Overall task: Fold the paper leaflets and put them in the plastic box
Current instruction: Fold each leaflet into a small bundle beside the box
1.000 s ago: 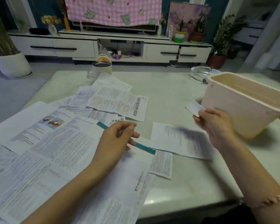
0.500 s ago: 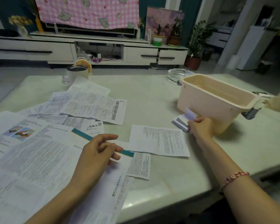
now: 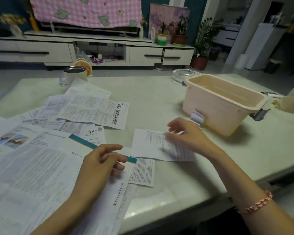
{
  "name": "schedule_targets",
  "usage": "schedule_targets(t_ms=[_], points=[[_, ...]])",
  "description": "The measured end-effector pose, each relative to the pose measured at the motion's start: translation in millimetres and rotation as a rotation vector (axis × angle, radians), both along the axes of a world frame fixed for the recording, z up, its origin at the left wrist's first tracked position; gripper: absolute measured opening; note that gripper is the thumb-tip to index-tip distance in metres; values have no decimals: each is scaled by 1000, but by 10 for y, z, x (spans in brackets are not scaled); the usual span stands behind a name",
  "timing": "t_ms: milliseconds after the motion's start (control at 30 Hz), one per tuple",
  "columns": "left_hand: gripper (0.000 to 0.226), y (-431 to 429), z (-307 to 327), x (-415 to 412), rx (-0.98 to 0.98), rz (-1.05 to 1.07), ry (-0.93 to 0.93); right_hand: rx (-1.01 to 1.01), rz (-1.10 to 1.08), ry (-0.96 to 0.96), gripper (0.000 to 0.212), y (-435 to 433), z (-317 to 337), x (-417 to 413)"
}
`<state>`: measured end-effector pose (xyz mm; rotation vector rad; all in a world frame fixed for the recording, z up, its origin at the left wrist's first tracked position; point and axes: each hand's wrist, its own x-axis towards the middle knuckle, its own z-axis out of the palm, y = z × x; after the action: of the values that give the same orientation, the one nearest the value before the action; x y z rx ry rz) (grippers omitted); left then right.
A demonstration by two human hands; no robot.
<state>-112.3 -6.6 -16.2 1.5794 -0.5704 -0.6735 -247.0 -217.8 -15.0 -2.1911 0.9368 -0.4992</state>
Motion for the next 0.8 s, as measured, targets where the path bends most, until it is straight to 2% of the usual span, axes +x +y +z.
schedule_targets(t_ms=[67,100,267,333,600,700,800], points=[[25,0,-4,-4,4,-6,-3,-133,178,284,60,106,-70,62],[26,1,-5,-3,5,-9,-5,-160,217,351,70,145,-93,86],[27,19,4,-4,4,-15,10,-132,341,468,89,196,-90,84],[26,23,15,-3,4,-16,15,-165,339,489,83,217,-73,74],[26,27,7,16,26,6,3,-263,326,465,25,332,-91,114],[26,44,4,17,27,9,11,-317,286,448,15,392,-106,142],[26,58,6,18,20,11,14,-488,212,451,19,482,-142,184]])
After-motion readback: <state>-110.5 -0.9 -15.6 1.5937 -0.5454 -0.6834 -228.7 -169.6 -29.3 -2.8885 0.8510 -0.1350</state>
